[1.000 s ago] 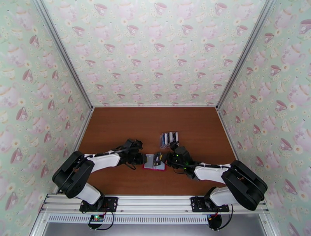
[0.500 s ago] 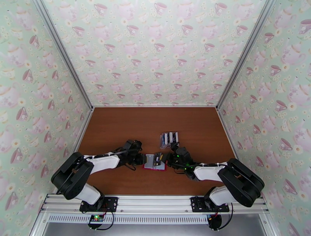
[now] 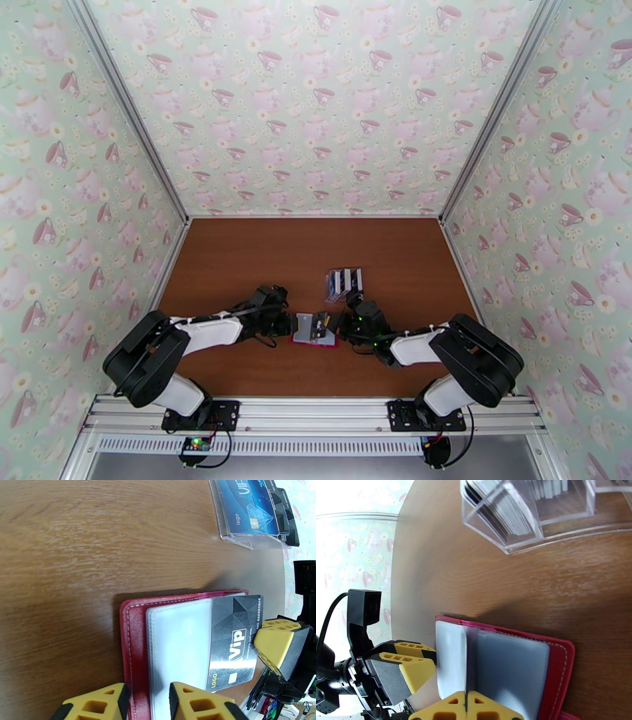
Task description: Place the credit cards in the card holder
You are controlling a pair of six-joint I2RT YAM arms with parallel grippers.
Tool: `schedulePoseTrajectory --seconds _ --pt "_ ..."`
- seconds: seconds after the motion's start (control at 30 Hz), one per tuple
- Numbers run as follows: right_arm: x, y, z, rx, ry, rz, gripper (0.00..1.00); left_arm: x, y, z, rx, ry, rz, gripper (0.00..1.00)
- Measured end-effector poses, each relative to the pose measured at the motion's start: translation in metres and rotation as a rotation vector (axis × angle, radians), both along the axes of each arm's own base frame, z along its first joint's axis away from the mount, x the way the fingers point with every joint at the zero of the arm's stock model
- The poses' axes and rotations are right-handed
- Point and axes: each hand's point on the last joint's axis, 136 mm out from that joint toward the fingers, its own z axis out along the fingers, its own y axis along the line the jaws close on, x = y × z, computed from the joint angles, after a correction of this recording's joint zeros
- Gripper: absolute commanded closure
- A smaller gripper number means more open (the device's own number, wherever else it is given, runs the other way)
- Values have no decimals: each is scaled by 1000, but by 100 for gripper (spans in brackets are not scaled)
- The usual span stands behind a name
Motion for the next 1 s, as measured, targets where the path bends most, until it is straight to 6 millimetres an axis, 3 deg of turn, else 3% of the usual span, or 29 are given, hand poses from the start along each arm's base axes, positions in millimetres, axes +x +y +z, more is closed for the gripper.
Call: schedulePoseTrajectory --seconds 1.0 --pt "-7 -5 -8 14 9 -18 100 1 2 -3 -3 -12 33 77"
